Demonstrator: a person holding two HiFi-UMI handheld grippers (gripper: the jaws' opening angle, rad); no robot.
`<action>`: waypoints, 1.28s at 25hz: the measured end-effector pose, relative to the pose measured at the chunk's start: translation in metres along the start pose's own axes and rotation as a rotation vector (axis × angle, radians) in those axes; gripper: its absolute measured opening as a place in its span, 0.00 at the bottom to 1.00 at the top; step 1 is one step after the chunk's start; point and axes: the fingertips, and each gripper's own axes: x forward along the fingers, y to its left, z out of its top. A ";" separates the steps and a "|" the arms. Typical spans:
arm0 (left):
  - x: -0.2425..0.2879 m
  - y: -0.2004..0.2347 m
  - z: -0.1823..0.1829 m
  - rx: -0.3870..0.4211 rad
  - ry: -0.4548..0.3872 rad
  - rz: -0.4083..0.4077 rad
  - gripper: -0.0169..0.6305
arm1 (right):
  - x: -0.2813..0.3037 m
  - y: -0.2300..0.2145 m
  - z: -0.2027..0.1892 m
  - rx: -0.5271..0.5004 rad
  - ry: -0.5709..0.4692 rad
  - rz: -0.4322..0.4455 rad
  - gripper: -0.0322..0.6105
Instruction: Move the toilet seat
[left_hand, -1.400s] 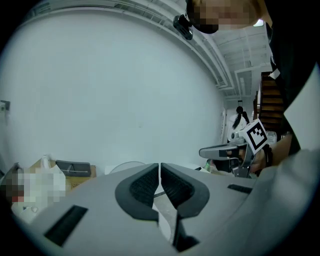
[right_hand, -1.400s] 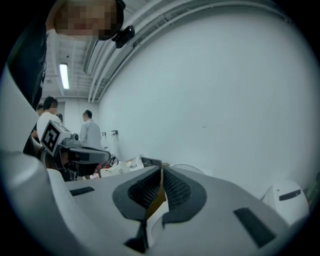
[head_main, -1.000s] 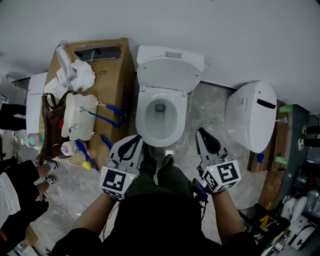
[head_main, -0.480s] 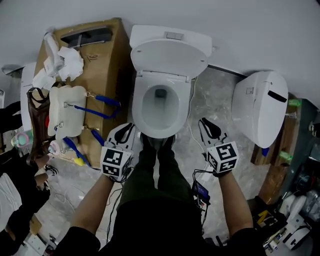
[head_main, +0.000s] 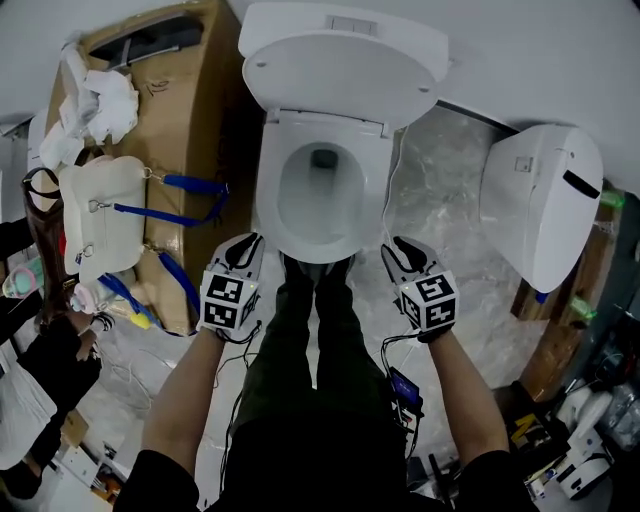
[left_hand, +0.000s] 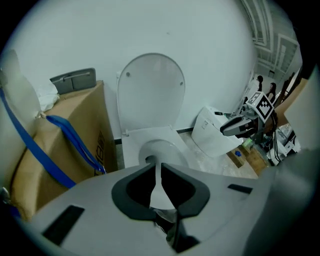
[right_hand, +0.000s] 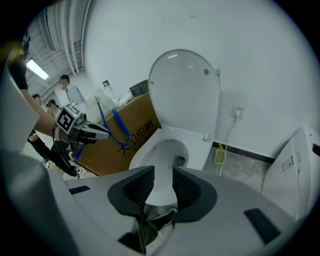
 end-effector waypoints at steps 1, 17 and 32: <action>0.008 0.001 -0.009 -0.005 0.018 -0.007 0.07 | 0.009 -0.001 -0.009 0.003 0.020 0.008 0.23; 0.090 0.026 -0.132 0.049 0.269 -0.034 0.26 | 0.105 -0.014 -0.090 -0.033 0.195 0.041 0.28; 0.139 0.026 -0.186 0.346 0.430 -0.111 0.28 | 0.150 -0.029 -0.169 -0.221 0.421 0.045 0.30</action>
